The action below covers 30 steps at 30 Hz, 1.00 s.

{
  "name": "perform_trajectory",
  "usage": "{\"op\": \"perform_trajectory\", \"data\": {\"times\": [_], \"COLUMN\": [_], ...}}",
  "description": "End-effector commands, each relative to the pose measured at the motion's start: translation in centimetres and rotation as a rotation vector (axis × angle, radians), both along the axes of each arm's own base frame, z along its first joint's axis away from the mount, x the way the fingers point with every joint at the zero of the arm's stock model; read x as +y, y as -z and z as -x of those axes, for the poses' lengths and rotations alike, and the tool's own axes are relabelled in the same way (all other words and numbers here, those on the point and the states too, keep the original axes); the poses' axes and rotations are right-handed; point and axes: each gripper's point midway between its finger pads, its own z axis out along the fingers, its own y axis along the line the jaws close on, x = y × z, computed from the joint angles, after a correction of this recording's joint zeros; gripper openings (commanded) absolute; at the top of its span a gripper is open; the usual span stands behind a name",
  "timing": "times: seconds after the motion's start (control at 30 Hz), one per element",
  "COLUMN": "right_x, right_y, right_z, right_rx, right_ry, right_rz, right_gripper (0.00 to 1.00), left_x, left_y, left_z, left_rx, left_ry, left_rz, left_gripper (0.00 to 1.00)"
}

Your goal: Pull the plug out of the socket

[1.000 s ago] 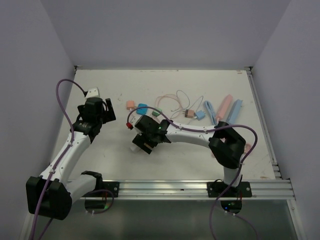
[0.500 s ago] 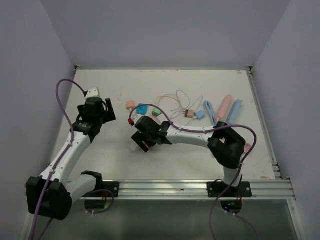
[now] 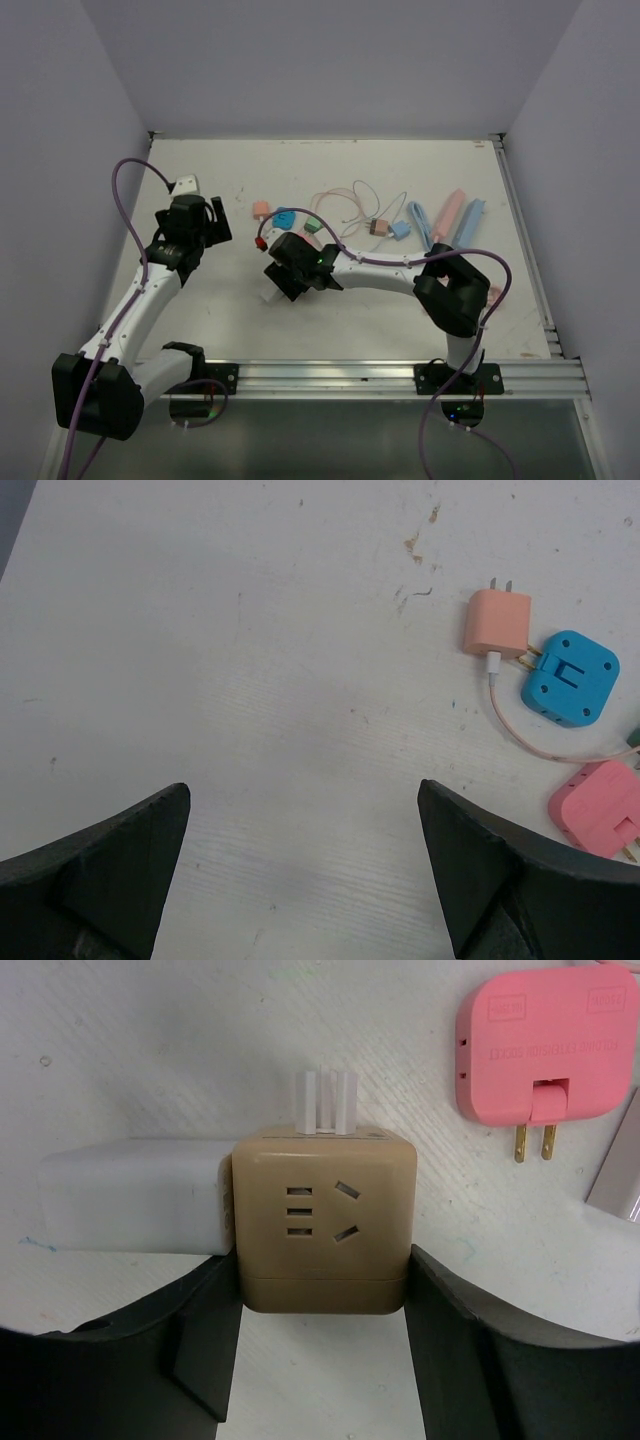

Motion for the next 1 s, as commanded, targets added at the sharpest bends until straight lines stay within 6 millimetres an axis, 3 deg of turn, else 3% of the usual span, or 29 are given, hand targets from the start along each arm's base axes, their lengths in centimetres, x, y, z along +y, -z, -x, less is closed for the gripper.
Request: {"op": "perform_trajectory", "data": {"times": [0.0,0.27,0.43,0.63,0.73,0.97], "right_x": [-0.3,-4.0,-7.7,-11.2,-12.1,-12.1], "right_y": [0.6,0.2,-1.7,-4.1,-4.6,-6.1], "right_z": [-0.2,-1.5,-2.8,-3.4,-3.1,-1.8], "right_rx": [-0.022,-0.056,-0.058,-0.032,-0.024,0.037], "right_ry": [0.013,0.103,0.207,0.279,0.277,0.210], "right_rz": [0.009,0.018,-0.035,-0.142,-0.159,-0.218], "right_gripper": [0.35,0.00,0.00,0.00,0.00,0.00], "left_x": [-0.2,-3.1,-6.8,-14.3,-17.1,-23.3], "left_y": [-0.7,-1.2,-1.7,-2.0,-2.1,-2.1], "left_z": [-0.6,-1.1,-0.9,1.7,3.3,7.6], "left_rx": [-0.052,-0.099,-0.143,-0.154,-0.161,-0.153], "left_ry": [0.001,0.168,0.372,0.696,0.810,1.026], "left_rz": [0.027,0.089,0.132,0.107,0.138,0.135], "left_gripper": [1.00,0.99,1.00,0.99,0.99,1.00]}}
